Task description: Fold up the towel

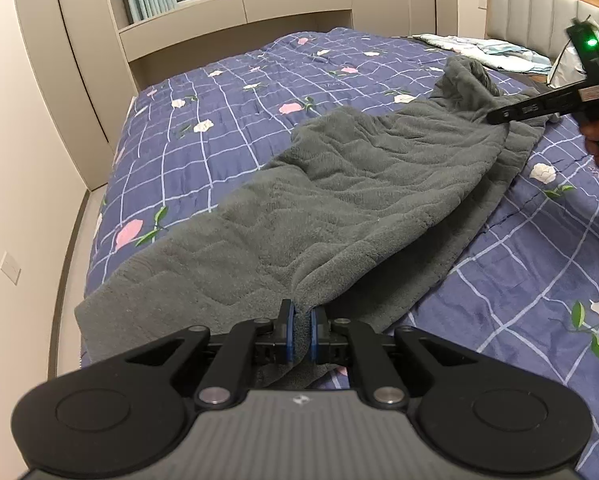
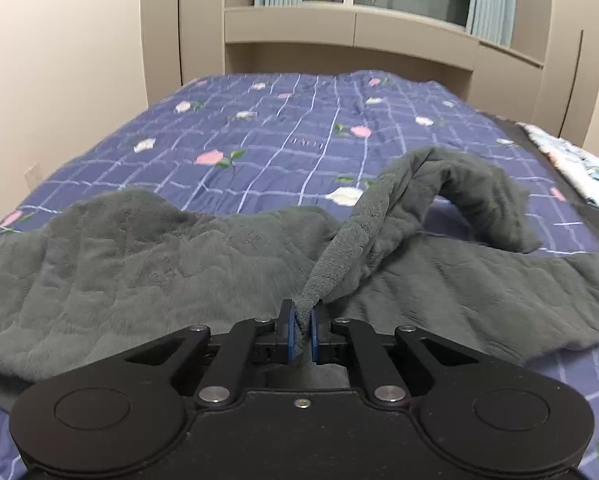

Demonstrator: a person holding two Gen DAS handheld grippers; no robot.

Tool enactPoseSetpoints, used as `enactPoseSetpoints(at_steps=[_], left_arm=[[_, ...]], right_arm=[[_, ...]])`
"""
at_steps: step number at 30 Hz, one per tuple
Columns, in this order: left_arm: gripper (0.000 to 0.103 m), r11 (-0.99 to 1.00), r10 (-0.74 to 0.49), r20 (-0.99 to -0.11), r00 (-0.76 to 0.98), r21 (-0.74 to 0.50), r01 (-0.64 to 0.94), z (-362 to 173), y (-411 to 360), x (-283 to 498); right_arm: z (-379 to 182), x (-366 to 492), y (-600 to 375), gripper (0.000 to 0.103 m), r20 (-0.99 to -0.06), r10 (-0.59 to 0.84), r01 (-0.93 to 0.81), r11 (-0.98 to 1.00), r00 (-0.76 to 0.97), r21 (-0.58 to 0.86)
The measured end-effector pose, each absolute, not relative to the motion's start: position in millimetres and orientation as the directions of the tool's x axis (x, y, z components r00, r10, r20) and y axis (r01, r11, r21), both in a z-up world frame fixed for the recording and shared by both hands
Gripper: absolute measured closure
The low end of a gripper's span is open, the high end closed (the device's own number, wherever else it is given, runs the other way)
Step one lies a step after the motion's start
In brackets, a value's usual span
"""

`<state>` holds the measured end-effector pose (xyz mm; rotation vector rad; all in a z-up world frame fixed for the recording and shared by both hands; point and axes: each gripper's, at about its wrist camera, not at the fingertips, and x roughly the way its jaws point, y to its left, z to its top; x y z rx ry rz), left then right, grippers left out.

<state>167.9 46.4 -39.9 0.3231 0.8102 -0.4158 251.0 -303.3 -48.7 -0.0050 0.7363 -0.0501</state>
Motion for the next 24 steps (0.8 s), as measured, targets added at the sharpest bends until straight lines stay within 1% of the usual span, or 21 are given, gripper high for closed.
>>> enactPoseSetpoints(at_steps=[4,7,9,10,11,12,13,14,15,16,17,18,19,20,21,22,23,24], left_arm=[[0.096,0.87,-0.231,-0.776,0.587,0.105,0.482,-51.0,47.9,164.7],[0.096,0.868,-0.212,-0.787,0.579,0.121,0.482,-64.1,43.5,164.7],[0.093,0.867,-0.204,-0.787,0.582,0.131,0.481,-64.7,40.9,165.8],[0.091,0.869,-0.207,-0.789,0.578,0.123,0.479,-63.1,41.1,167.3],[0.089,0.873,-0.212,-0.792,0.573,0.11,0.476,-61.5,41.6,168.6],[0.083,0.878,-0.218,-0.793,0.57,0.096,0.469,-60.2,41.9,168.6],[0.072,0.883,-0.223,-0.794,0.565,0.08,0.462,-58.6,40.8,169.7],[0.066,0.888,-0.229,-0.794,0.563,0.066,0.455,-57.1,38.7,170.6],[0.05,0.893,-0.24,-0.79,0.564,0.048,0.448,-55.8,36.0,171.5],[0.039,0.895,-0.255,-0.782,0.569,0.031,0.444,-54.2,31.4,171.9],[0.036,0.896,-0.269,-0.772,0.576,0.018,0.443,-52.4,26.0,172.9],[0.033,0.896,-0.282,-0.763,0.582,0.007,0.444,-50.8,19.6,174.1],[0.027,0.894,-0.298,-0.754,0.585,-0.006,0.448,-49.3,11.1,175.9],[0.023,0.891,-0.313,-0.747,0.587,-0.017,0.453,-48.1,2.8,178.2],[0.016,0.889,-0.329,-0.735,0.593,-0.028,0.458,-46.5,-6.2,180.9],[0.013,0.885,-0.348,-0.721,0.6,-0.041,0.464,-44.7,-16.1,184.1],[0.012,0.878,-0.37,-0.706,0.604,-0.053,0.475,-43.0,-28.2,187.9],[0.008,0.873,-0.385,-0.697,0.605,-0.063,0.483,-41.7,-38.6,191.9]], right_arm=[[-46.9,224.2,-304.1,0.097,-0.665,-0.051,0.066,0.998,0.746,-0.003],[-64.4,220.1,-304.0,0.097,-0.697,-0.049,0.079,0.997,0.716,0.012],[-73.1,221.6,-306.2,0.095,-0.708,-0.038,0.085,0.996,0.705,0.031],[-73.8,221.5,-307.0,0.093,-0.705,-0.028,0.085,0.995,0.708,0.045],[-72.6,220.7,-309.5,0.088,-0.697,-0.018,0.085,0.994,0.716,0.062],[-70.9,218.7,-312.4,0.084,-0.689,-0.011,0.085,0.994,0.725,0.073],[-67.9,217.2,-316.1,0.076,-0.678,0.003,0.078,0.993,0.735,0.088],[-65.0,214.2,-320.6,0.067,-0.669,0.012,0.072,0.992,0.743,0.098],[-60.7,213.6,-326.1,0.063,-0.659,0.021,0.066,0.992,0.752,0.106],[-56.4,212.2,-330.8,0.052,-0.653,0.025,0.061,0.992,0.757,0.108],[-51.2,212.9,-337.4,0.04,-0.647,0.03,0.055,0.992,0.762,0.111],[-46.1,214.6,-344.6,0.035,-0.64,0.037,0.048,0.992,0.767,0.115],[-40.8,218.0,-351.4,0.026,-0.634,0.039,0.043,0.993,0.772,0.114],[-34.9,221.1,-358.9,0.021,-0.629,0.032,0.045,0.993,0.776,0.107],[-27.9,228.3,-366.3,0.018,-0.626,0.019,0.05,0.994,0.779,0.092],[-22.1,235.4,-372.4,0.012,-0.627,0.008,0.053,0.995,0.779,0.079],[-15.2,245.9,-379.3,0.006,-0.629,-0.006,0.059,0.996,0.778,0.063],[-9.6,255.3,-385.4,0.004,-0.629,-0.021,0.066,0.997,0.777,0.048]])
